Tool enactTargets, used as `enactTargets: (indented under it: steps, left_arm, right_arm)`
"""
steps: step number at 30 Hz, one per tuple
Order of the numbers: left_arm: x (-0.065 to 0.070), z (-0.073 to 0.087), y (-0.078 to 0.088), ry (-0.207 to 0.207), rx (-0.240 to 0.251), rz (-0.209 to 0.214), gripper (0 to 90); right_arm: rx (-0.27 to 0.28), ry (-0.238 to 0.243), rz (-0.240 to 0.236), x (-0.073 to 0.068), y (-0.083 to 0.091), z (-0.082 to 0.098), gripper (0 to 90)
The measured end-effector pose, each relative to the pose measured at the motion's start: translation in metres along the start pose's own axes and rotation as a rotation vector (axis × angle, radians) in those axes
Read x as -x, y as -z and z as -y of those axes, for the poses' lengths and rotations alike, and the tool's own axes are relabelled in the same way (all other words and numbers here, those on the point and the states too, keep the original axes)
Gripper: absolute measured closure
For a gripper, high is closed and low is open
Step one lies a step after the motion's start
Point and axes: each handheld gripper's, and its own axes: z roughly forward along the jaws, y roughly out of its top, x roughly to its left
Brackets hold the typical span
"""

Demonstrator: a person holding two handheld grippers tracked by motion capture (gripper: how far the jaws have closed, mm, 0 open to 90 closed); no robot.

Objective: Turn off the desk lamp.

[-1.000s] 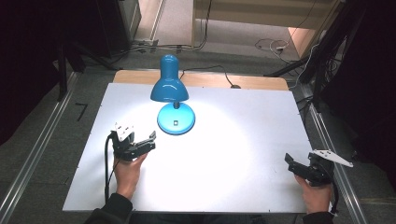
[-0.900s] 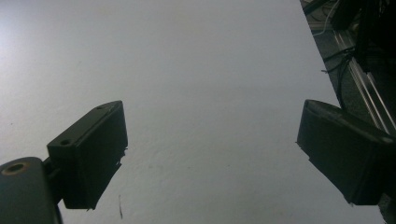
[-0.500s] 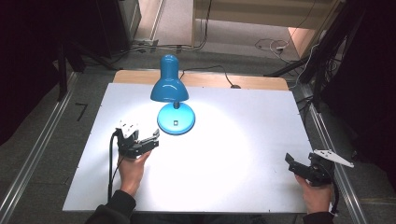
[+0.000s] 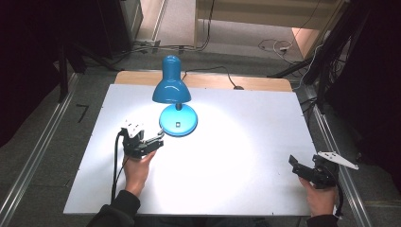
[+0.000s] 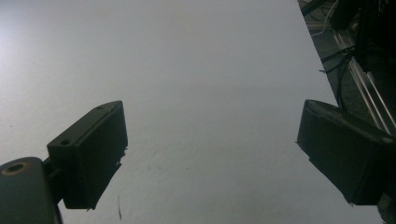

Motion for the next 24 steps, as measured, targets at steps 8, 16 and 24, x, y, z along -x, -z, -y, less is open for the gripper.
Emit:
enactTargets:
  steps: [8, 16, 24]
  left_arm:
    - [0.002, -0.001, -0.004, -0.005, -0.001, 0.004, 22.4]
    - [0.007, -0.002, -0.01, -0.012, -0.008, 0.006, 26.2]
    - [0.011, -0.003, -0.016, -0.015, -0.006, 0.01, 32.7]
  right_arm:
    - [0.0, 0.002, 0.0, 0.0, 0.0, 0.0, 7.1]
    - [-0.001, 0.002, -0.001, 0.0, 0.0, 0.0, 7.1]
    - [-0.002, -0.001, 0.0, 0.0, 0.0, 0.0, 7.1]
